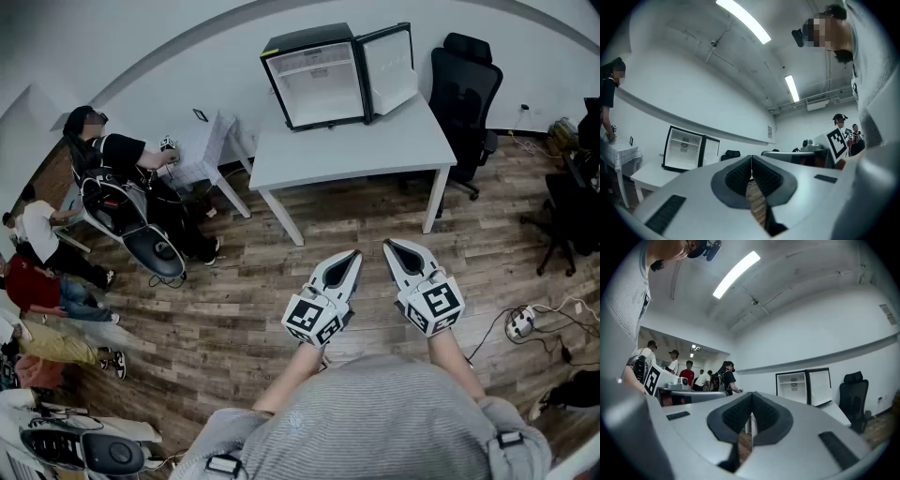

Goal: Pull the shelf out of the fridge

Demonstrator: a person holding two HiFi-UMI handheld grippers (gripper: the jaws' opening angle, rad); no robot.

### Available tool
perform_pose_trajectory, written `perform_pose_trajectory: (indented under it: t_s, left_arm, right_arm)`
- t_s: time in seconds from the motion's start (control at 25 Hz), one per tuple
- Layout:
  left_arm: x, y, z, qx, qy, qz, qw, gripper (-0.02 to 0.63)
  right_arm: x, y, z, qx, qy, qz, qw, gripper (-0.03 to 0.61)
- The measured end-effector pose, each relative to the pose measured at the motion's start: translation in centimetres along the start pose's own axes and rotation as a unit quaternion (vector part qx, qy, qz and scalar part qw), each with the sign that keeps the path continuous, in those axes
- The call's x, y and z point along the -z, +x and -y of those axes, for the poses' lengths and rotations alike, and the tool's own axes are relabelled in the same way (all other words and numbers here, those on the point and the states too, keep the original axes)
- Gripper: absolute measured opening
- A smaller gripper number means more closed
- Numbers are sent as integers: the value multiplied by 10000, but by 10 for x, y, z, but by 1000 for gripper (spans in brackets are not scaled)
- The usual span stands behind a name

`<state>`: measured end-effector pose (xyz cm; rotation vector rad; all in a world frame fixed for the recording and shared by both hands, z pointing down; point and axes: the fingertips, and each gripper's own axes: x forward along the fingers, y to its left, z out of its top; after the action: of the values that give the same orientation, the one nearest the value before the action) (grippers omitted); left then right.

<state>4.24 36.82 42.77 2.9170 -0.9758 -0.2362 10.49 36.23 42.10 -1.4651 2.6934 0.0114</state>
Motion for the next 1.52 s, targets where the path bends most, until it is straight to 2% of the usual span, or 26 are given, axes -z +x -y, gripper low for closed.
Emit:
perform_pose_trajectory:
  t_s: [0.72, 0.88, 1.12, 1.52]
  left_arm:
    - [0, -1, 3, -23, 10, -67, 10000, 12]
    - [2, 0, 2, -21, -7, -67, 10000, 12]
    - [4, 0, -1, -36, -18, -53, 10000, 12]
    - [4, 1, -4, -70, -23, -80, 9999, 12]
  right_arm:
    - [1, -1, -3, -11, -158, -77, 9998, 12]
    - [-3, 0, -2, 41, -266, 64, 9996, 14]
    - [2, 7, -14, -192, -461, -20, 9987, 14]
    - [3, 10, -5, -114, -306, -43, 9995, 14]
